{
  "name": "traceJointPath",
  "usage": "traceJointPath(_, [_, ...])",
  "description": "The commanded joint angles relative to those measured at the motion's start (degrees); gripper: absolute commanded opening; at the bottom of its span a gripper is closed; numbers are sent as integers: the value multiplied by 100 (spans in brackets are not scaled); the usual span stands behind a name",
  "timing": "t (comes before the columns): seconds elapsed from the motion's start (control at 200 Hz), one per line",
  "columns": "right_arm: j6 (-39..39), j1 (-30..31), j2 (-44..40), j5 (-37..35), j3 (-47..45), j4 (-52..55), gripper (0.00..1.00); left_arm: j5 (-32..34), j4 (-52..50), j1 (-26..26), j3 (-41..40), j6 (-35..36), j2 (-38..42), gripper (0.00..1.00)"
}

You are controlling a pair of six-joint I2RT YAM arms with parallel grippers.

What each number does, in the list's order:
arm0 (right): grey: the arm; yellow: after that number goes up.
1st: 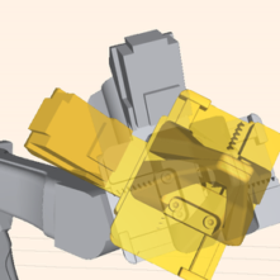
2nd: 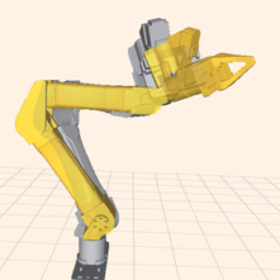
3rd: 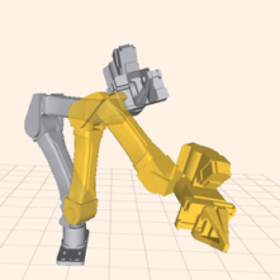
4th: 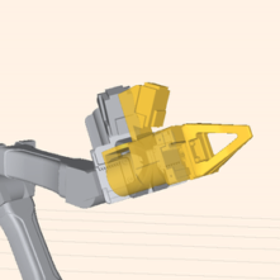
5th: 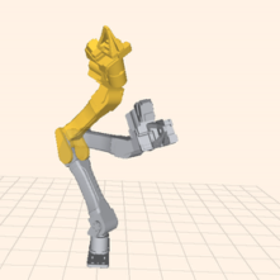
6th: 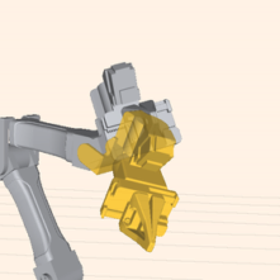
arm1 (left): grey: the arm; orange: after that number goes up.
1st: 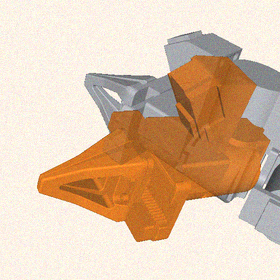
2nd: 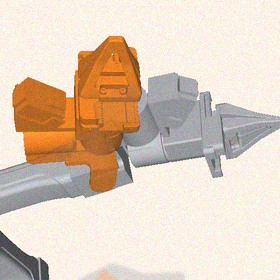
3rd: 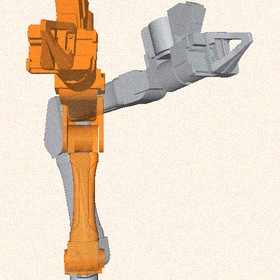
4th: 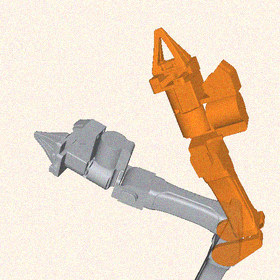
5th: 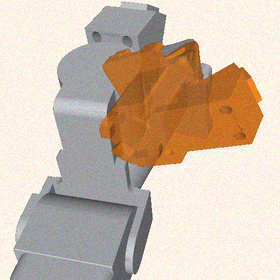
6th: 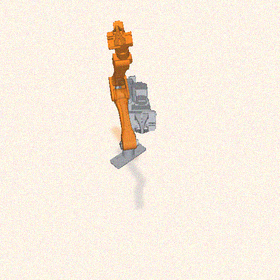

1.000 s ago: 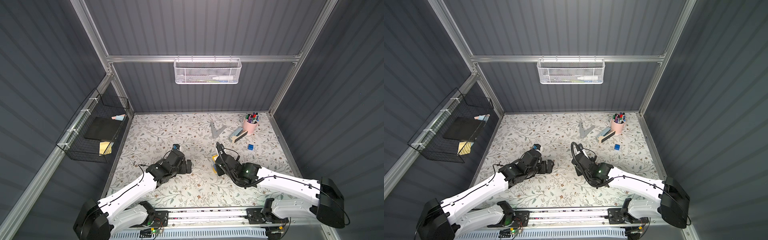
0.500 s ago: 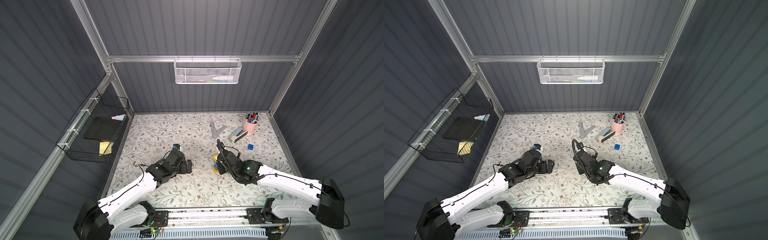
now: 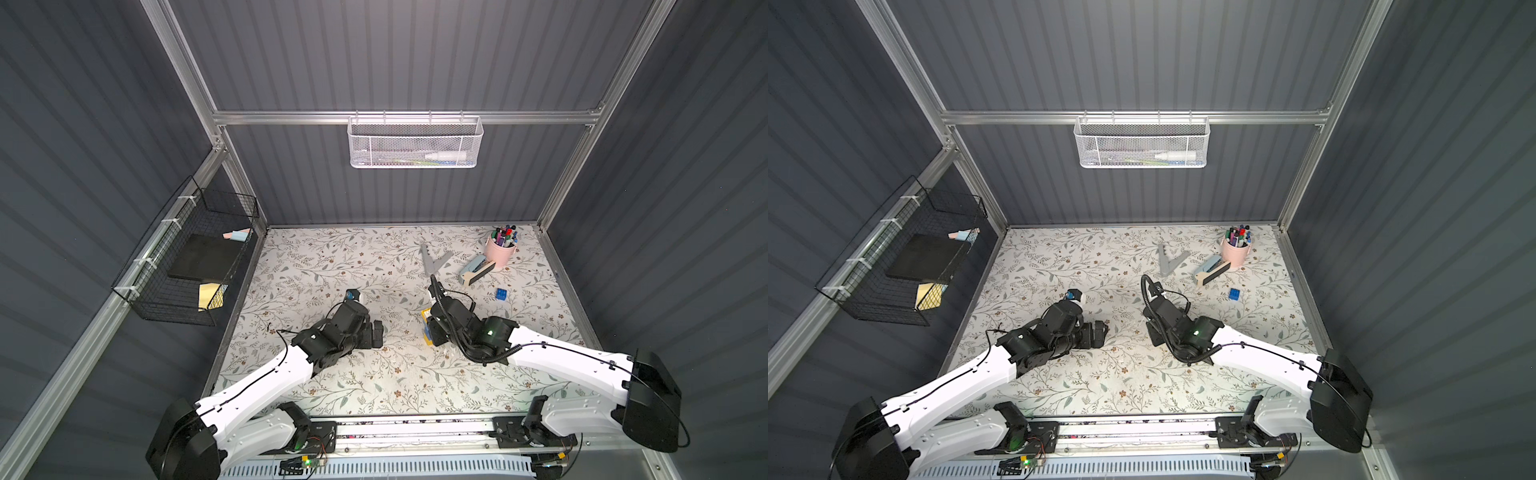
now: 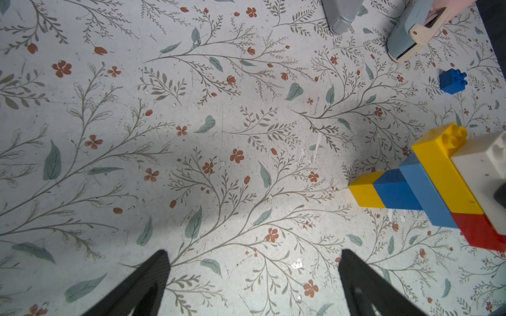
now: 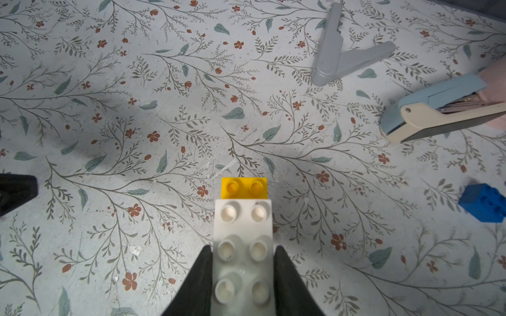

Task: Assemble a spoon with lego
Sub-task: Assemble the lego brick with the lego brick.

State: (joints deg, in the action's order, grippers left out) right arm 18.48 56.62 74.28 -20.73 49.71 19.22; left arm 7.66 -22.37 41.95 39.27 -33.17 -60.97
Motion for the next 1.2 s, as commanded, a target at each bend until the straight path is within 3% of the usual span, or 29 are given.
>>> traceJointPath(0.0, [188, -11, 187, 323, -358, 486, 0, 11, 31, -12, -60, 82, 104, 99])
traceJointPath(0.455, [513, -2, 570, 869, -493, 852, 0, 0, 60, -13, -103, 82, 100, 99])
traceJointPath(0.875, [512, 99, 554, 590, -85, 1264, 0, -11, 112, -13, -112, 70, 93, 99])
traceJointPath(1.191, [473, 156, 698, 342, 323, 1347, 8, -35, 110, -16, -136, 56, 141, 99])
